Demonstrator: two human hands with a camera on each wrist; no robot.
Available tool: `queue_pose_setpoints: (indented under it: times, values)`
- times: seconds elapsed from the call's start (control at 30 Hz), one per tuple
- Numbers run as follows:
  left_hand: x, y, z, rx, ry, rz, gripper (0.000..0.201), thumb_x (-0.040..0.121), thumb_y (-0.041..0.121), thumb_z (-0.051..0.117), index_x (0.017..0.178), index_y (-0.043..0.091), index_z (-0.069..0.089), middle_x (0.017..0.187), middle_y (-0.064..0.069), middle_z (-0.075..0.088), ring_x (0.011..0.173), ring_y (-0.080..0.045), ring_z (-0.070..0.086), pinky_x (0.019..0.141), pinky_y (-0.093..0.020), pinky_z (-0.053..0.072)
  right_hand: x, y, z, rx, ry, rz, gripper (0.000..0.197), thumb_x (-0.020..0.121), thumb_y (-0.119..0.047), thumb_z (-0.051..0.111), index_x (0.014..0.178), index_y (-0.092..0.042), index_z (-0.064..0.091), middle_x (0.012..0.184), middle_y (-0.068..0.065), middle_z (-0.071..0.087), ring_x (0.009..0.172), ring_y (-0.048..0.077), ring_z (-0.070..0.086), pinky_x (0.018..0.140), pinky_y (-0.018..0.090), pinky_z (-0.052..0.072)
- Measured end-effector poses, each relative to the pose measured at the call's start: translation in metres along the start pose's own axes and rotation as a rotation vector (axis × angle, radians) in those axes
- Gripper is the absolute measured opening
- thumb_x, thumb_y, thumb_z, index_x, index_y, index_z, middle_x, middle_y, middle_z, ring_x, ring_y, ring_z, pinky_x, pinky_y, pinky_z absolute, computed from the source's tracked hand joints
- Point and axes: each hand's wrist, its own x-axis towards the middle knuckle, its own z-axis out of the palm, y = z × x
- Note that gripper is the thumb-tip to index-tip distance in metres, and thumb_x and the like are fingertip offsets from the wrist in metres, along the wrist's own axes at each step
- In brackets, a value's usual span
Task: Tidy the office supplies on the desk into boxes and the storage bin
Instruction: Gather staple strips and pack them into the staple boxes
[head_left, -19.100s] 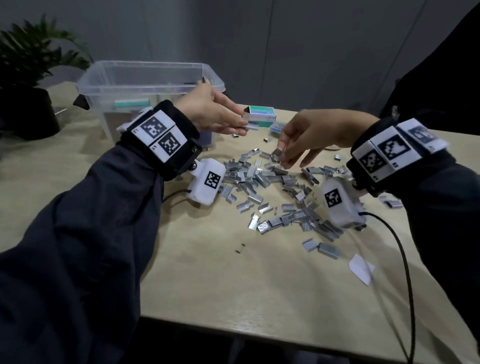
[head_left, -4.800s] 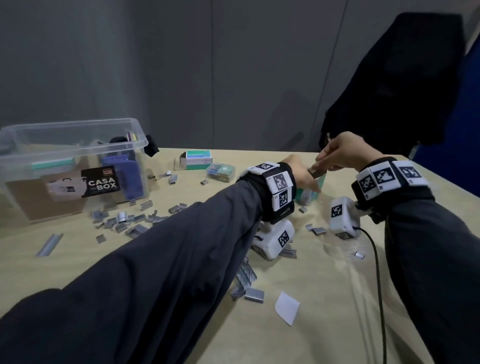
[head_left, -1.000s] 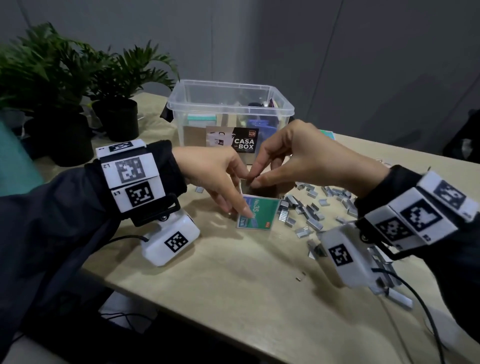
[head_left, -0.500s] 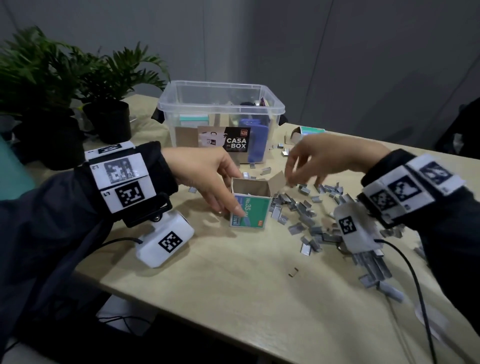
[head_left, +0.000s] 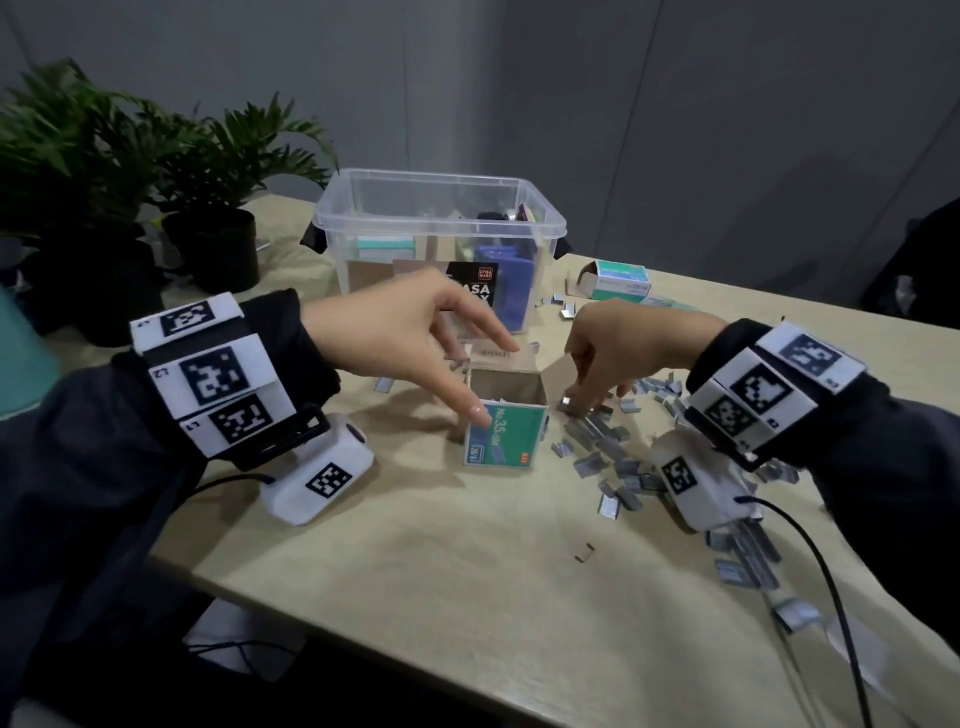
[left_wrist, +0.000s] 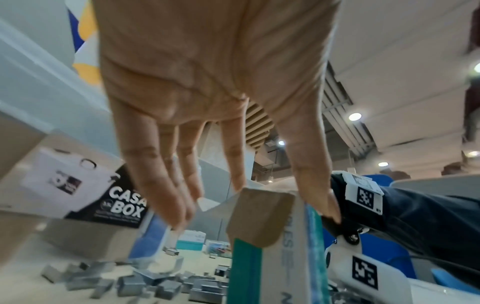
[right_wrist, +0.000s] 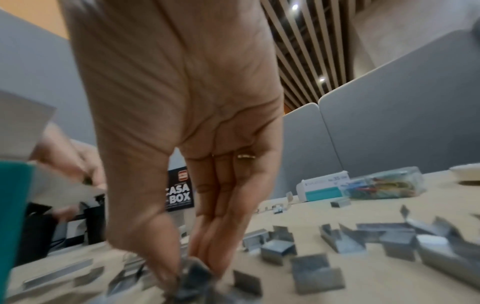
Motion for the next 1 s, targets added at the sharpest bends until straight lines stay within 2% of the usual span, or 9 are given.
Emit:
queue_pose_setpoints:
  times: [0.07, 0.13, 0.23, 0.37, 0.53, 0.7, 0.8, 0.9, 1.0]
  values:
    - [-0.004, -0.001, -0.003, 0.025, 0.041, 0.102, 0.053, 0.055, 0.04, 0.09, 0.104, 0.035, 0.071, 0.113, 0.013, 0.055, 0.105, -0.005, 0.057, 0.07, -0.014, 0.052, -0.002, 0.005, -0.003, 0.038, 0.018, 0.01, 0.017, 0.078, -0.016, 0.081, 0.067, -0.017, 0.069, 0.07, -0.002, 0.071, 0.046, -0.002, 0.06, 0.045, 0.012, 0.044]
    - [-0.009, -0.002, -0.005, 0.121, 0.008, 0.165, 0.047, 0.057, 0.053, 0.086, 0.101, 0.041, 0.072, 0.119, 0.009, 0.05, 0.115, -0.005, 0.05, 0.08, -0.026, 0.055, -0.005, 0.009, -0.007, 0.109, 0.019, 0.009, 0.008, 0.078, -0.015, 0.079, 0.074, -0.015, 0.072, 0.079, 0.002, 0.074, 0.056, 0.001, 0.065, 0.053, 0.016, 0.05]
    - [-0.015, -0.003, -0.001, 0.342, -0.084, 0.181, 0.048, 0.063, 0.069, 0.074, 0.106, 0.049, 0.07, 0.129, 0.011, 0.041, 0.123, -0.001, 0.037, 0.096, -0.031, 0.046, -0.012, 0.012, -0.017, 0.252, 0.029, -0.016, 0.003, 0.08, -0.011, 0.077, 0.083, -0.01, 0.077, 0.084, 0.006, 0.076, 0.071, 0.008, 0.071, 0.064, 0.021, 0.057]
    - [-0.018, 0.0, 0.005, 0.436, -0.144, 0.167, 0.048, 0.066, 0.069, 0.064, 0.108, 0.047, 0.07, 0.135, 0.01, 0.034, 0.126, -0.003, 0.029, 0.109, -0.033, 0.031, -0.021, 0.012, -0.03, 0.393, -0.016, -0.054, 0.011, 0.079, -0.007, 0.077, 0.089, -0.003, 0.075, 0.085, 0.011, 0.076, 0.079, 0.017, 0.074, 0.064, 0.019, 0.057]
    - [-0.019, -0.001, -0.006, 0.275, -0.119, 0.171, 0.055, 0.06, 0.07, 0.072, 0.109, 0.046, 0.07, 0.13, 0.018, 0.048, 0.121, 0.006, 0.042, 0.095, -0.027, 0.048, -0.035, 0.001, -0.047, 0.414, 0.072, -0.172, 0.017, 0.08, -0.008, 0.076, 0.095, 0.0, 0.073, 0.084, 0.009, 0.076, 0.082, 0.015, 0.073, 0.068, 0.018, 0.057]
    - [-0.022, -0.006, -0.045, 0.0, -0.104, 0.081, 0.028, 0.071, 0.038, 0.082, 0.095, 0.024, 0.078, 0.108, 0.002, 0.07, 0.103, -0.013, 0.066, 0.085, -0.022, 0.053, -0.057, -0.037, -0.059, 0.339, 0.166, -0.306, 0.015, 0.075, -0.015, 0.08, 0.088, -0.01, 0.075, 0.081, 0.001, 0.076, 0.073, 0.005, 0.07, 0.06, 0.014, 0.053]
    - [-0.01, -0.02, -0.054, 0.05, -0.101, -0.071, 0.02, 0.074, 0.029, 0.077, 0.091, 0.018, 0.078, 0.093, -0.007, 0.074, 0.082, -0.016, 0.068, 0.076, -0.027, 0.057, -0.054, -0.067, -0.041, 0.025, 0.19, -0.31, 0.009, 0.071, -0.021, 0.082, 0.077, -0.02, 0.076, 0.072, -0.007, 0.074, 0.066, 0.005, 0.069, 0.06, 0.02, 0.054]
    - [0.012, -0.034, -0.047, 0.205, -0.131, -0.152, 0.014, 0.081, 0.024, 0.075, 0.092, 0.015, 0.076, 0.085, -0.003, 0.075, 0.076, -0.014, 0.069, 0.067, -0.026, 0.058, -0.045, -0.088, -0.021, -0.283, 0.217, -0.287, 0.014, 0.069, -0.026, 0.083, 0.073, -0.019, 0.072, 0.066, -0.008, 0.066, 0.065, 0.011, 0.064, 0.053, 0.021, 0.046]
    - [0.032, -0.039, -0.036, 0.308, -0.148, -0.156, 0.004, 0.084, 0.017, 0.073, 0.084, 0.019, 0.07, 0.083, -0.002, 0.07, 0.07, -0.013, 0.066, 0.064, -0.026, 0.057, -0.045, -0.1, -0.013, -0.408, 0.23, -0.285, 0.019, 0.072, -0.026, 0.083, 0.077, -0.023, 0.065, 0.065, -0.01, 0.057, 0.064, 0.012, 0.057, 0.052, 0.023, 0.045]
